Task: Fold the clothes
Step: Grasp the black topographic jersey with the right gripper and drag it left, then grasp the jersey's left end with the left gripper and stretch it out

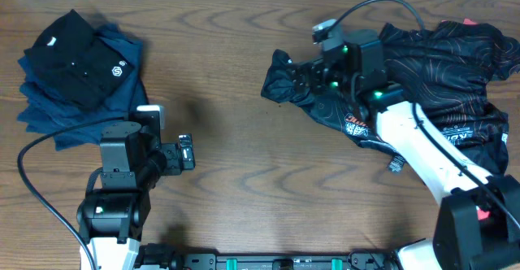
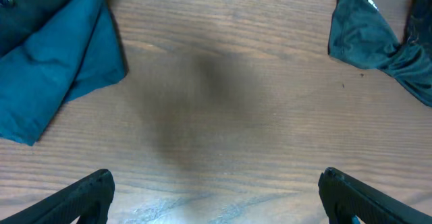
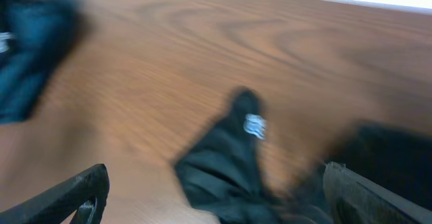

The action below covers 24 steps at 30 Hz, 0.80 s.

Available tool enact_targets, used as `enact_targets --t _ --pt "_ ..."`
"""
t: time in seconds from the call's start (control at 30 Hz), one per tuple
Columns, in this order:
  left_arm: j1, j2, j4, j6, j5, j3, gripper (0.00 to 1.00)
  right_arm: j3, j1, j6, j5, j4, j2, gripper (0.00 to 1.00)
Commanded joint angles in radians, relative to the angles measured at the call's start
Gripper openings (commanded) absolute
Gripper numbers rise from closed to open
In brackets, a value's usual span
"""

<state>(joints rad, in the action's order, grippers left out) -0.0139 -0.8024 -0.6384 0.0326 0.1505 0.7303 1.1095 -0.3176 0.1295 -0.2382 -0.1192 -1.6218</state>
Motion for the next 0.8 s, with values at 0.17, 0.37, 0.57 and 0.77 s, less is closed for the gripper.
enact_targets --t 0.17,0.37,0.57,0.77 --pt "0.003 -0.022 0.188 0.143 0.172 0.020 0.98 0.001 0.199 0.148 0.438 -0.351 0.216 0.99" --pt "-0.066 -0.206 0.405 0.218 0.232 0.020 0.98 0.001 0.384 0.201 0.447 -0.545 0.280 0.99" --pt "-0.203 -0.497 0.605 0.218 0.231 0.020 0.98 0.001 0.486 0.200 0.444 -0.637 0.300 0.99" --pt "-0.309 -0.795 0.891 0.219 0.231 0.020 0.98 0.001 0.507 0.200 0.439 -0.683 0.300 0.99"
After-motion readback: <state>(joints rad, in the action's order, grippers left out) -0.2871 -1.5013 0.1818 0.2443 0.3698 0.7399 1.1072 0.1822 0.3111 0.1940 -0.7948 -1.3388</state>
